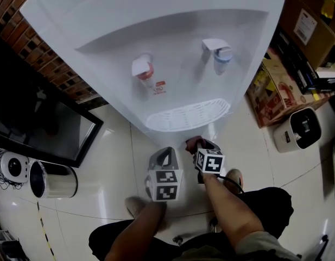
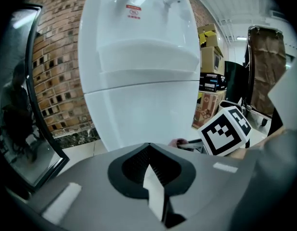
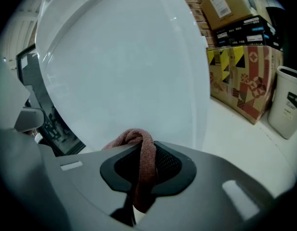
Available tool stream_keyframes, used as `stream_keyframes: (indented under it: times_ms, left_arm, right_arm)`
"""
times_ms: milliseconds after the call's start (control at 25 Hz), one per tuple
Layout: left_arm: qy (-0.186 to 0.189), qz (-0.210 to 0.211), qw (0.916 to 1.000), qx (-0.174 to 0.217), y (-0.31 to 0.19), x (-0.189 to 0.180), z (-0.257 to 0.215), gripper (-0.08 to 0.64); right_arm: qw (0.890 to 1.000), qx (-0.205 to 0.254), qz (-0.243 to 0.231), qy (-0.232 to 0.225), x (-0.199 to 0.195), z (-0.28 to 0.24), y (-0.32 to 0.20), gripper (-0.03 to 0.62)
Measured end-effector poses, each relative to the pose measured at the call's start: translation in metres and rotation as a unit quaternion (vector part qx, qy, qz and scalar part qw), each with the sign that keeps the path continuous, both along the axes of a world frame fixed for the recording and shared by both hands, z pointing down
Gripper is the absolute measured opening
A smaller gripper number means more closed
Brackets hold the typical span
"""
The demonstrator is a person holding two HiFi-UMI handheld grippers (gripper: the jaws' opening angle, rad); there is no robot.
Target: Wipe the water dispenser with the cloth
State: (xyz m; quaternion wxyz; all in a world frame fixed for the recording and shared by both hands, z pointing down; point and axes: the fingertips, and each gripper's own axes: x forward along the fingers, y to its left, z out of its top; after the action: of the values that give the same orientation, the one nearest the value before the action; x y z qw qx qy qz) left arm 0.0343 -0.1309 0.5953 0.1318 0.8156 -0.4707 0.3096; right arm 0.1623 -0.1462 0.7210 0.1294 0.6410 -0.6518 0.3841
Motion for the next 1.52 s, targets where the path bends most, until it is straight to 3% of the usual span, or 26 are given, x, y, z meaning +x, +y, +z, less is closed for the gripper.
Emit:
stream_keyframes:
  times_ms: [400,600,1120,1280,1400,1520]
  left_arm:
    - [-0.005,0.046,0.9987,-0.023,0.016,0.047,0.016,0.0]
    - [-0.003,0.066,0.9975,-0.027,0.025,0.064,0.019,0.0]
    - [-0.003,0.071,0.9972,-0.025,0.03,0.06,0.021,0.0]
    - [-0.017,0.057,0.998,-0.021,0.03,0.034,0.024,0.0]
    - [-0.033,0.029,0.9988,-0.023,0.03,-0.002,0.03,0.0]
    - [-0.041,-0.008,0.9987,-0.028,0.03,-0.04,0.034,0.0]
  right_arm:
    - [0.994,-0.015,0.111,-0.021,0.079,0.006,0.008,0.067]
    - [0.984,-0.012,0.176,-0.026,0.12,0.005,0.01,0.066]
    - [0.978,0.002,0.206,-0.022,0.132,-0.001,0.014,0.066]
    - [0.986,0.0,0.166,-0.019,0.093,0.003,0.022,0.067]
    - [0.996,-0.006,0.084,-0.005,0.038,0.008,0.026,0.067]
    - [1.0,-0.003,0.006,-0.005,-0.019,0.008,0.022,0.067]
